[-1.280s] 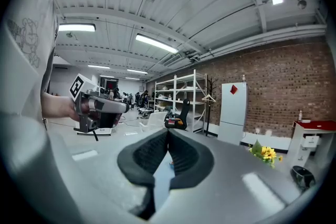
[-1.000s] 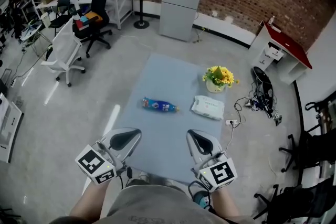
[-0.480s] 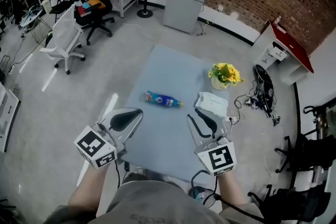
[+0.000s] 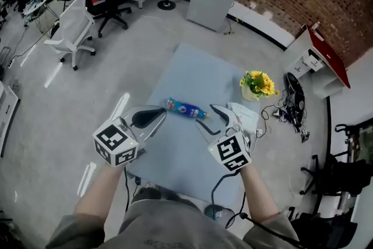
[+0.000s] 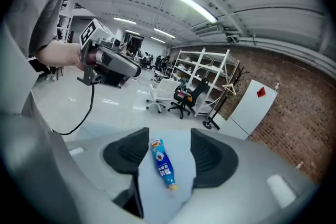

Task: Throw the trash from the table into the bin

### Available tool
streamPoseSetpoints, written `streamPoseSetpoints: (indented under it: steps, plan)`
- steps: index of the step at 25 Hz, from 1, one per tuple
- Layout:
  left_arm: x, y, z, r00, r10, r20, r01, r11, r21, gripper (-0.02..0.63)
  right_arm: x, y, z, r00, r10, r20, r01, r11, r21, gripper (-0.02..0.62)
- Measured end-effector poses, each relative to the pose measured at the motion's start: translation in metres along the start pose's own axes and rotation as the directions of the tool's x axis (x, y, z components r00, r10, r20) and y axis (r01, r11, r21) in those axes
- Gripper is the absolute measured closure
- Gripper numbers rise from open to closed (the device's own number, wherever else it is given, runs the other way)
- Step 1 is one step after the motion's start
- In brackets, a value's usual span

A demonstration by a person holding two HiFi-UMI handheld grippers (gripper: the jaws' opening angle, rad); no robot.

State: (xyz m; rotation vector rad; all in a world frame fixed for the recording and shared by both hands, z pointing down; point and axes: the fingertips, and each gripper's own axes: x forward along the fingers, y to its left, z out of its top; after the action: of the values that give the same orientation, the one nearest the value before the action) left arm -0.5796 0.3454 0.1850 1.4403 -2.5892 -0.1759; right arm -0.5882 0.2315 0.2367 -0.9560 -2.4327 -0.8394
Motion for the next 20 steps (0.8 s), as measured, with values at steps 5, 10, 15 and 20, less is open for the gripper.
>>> streamPoseSetpoints:
  steps: [5,10,15,20]
  plan:
    - [0.017,0.041,-0.035,0.998,0.049,-0.035,-0.049,0.999,-0.020,0.607,0.053,-0.011,-0.033,0.995,0.038,-0.091,-0.037,0.999,0.018,0.342]
    - [0.034,0.071,-0.085,0.989,0.035,-0.140,-0.042,0.998,-0.052,0.607,0.100,0.001,-0.063,0.976,0.098,-0.196,-0.101,0.995,-0.009,0.318]
    - [0.053,0.094,-0.127,0.978,0.013,-0.206,-0.033,0.995,-0.092,0.607,0.138,0.020,-0.084,0.949,0.174,-0.262,-0.186,0.982,-0.021,0.292]
    - [0.070,0.110,-0.166,0.968,0.004,-0.251,-0.031,0.994,-0.101,0.607,0.174,0.031,-0.100,0.925,0.225,-0.305,-0.250,0.967,-0.043,0.291]
